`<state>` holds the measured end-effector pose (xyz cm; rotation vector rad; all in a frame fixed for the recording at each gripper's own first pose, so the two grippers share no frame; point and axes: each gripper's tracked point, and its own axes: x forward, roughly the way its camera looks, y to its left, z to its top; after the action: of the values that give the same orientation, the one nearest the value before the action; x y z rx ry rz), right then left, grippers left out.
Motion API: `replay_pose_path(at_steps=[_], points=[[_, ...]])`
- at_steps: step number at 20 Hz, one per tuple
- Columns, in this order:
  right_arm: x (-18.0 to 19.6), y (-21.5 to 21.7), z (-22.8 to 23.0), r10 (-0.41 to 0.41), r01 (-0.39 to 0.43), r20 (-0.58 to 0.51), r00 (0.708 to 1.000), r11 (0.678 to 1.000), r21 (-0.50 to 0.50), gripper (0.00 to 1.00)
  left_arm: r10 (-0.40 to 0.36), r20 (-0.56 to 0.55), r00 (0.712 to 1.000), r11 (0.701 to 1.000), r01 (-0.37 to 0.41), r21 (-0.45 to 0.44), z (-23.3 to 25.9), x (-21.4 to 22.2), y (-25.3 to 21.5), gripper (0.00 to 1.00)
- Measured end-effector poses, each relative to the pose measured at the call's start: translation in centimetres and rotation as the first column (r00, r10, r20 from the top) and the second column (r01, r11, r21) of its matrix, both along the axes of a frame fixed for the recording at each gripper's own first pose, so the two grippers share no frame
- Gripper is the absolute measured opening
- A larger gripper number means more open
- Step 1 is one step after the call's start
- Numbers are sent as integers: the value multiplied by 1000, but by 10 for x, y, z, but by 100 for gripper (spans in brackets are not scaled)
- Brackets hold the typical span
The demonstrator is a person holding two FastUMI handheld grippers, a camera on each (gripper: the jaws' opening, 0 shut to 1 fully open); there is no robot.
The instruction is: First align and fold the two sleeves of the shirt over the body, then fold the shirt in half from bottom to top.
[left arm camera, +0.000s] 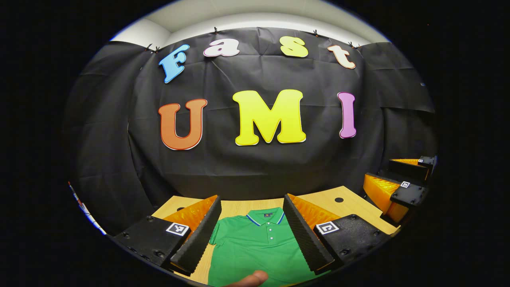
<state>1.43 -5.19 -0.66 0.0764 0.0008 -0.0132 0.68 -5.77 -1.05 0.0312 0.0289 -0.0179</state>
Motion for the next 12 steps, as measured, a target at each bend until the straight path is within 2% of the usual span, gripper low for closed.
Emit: replay_pose_path(at_steps=[12], points=[[17,4,-35,11,-9,-91,996,1000,22,94,-2,-61,998,1000,2,2,-21,5,-1,100]])
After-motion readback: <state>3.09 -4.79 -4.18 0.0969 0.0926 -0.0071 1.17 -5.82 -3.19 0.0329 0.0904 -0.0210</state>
